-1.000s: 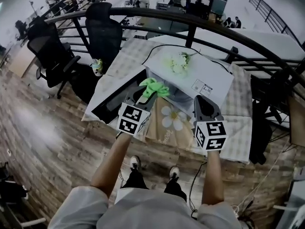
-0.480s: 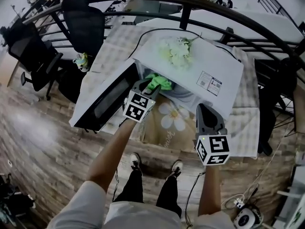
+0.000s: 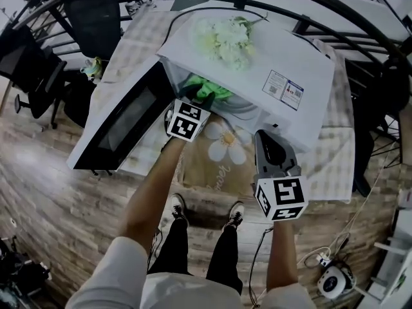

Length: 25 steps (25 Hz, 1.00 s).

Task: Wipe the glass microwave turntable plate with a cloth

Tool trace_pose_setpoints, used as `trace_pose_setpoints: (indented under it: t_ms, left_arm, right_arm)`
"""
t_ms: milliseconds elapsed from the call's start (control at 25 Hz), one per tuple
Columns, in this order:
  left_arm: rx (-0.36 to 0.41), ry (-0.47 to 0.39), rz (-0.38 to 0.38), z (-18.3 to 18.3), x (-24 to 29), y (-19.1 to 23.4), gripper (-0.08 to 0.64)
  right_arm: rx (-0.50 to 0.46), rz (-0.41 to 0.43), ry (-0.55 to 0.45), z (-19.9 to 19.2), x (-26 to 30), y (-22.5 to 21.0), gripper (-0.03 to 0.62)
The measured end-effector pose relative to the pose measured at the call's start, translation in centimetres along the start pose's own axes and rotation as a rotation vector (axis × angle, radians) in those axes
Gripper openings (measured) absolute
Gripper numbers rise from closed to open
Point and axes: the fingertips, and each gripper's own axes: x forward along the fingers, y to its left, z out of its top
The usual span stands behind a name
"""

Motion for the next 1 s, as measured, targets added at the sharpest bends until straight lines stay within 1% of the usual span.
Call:
trace_pose_setpoints:
  t_ms: [80, 160, 280, 400, 520, 640, 760, 840, 880, 920, 1000]
  left_arm:
    - [0.013, 0.006, -0.008, 0.3, 0.6, -0.7, 0.153]
    - [0.040, 0.027, -0.042, 0.6, 1.2, -2.0, 0.153]
    - [0.093, 0.051, -0.110, 1.1, 2.0, -5.0, 0.152]
    - [0.146, 0.046, -0.178, 1.9, 2.9, -8.1, 0.153]
    - [0.135, 0.040, -0.246, 2.8, 3.9, -10.9, 0.152]
    - [0.137, 0.056, -0.302, 3.5, 4.5, -13.2, 0.152]
    - [0.118, 0.041, -0.349, 4.2, 4.5, -14.0, 0.153]
    - [0.094, -0.004, -0.346, 4.7, 3.9, -13.2, 0.153]
    - [0.085, -0.037, -0.323, 5.1, 3.4, -12.3, 0.153]
    - [0.082, -0.068, -0.282, 5.6, 3.0, -10.9, 0.155]
    - [0.103, -0.100, -0.146, 6.2, 2.5, -7.2, 0.155]
  right_arm:
    - [0.037, -0.002, -0.006, -0.6, -0.1, -0.5, 0.012]
    - [0.062, -0.006, -0.002, -1.1, -0.4, -0.7, 0.012]
    - [0.048, -0.014, 0.019, -1.8, -0.9, -0.7, 0.012]
    - [0.055, -0.001, 0.025, -2.2, -1.3, -0.6, 0.012]
    - [0.052, 0.009, 0.021, -2.5, -1.8, -0.4, 0.012]
    - [0.045, 0.006, 0.029, -2.7, -2.1, -0.3, 0.012]
    - [0.057, 0.001, 0.028, -2.5, -2.1, -0.5, 0.012]
    - [0.067, -0.002, 0.030, -2.5, -2.0, -0.6, 0.012]
    - [0.069, -0.002, 0.031, -2.5, -2.0, -0.6, 0.012]
    - [0.068, -0.002, 0.033, -2.5, -1.8, -0.5, 0.012]
    - [0.064, -0.003, 0.034, -2.6, -1.6, -0.4, 0.012]
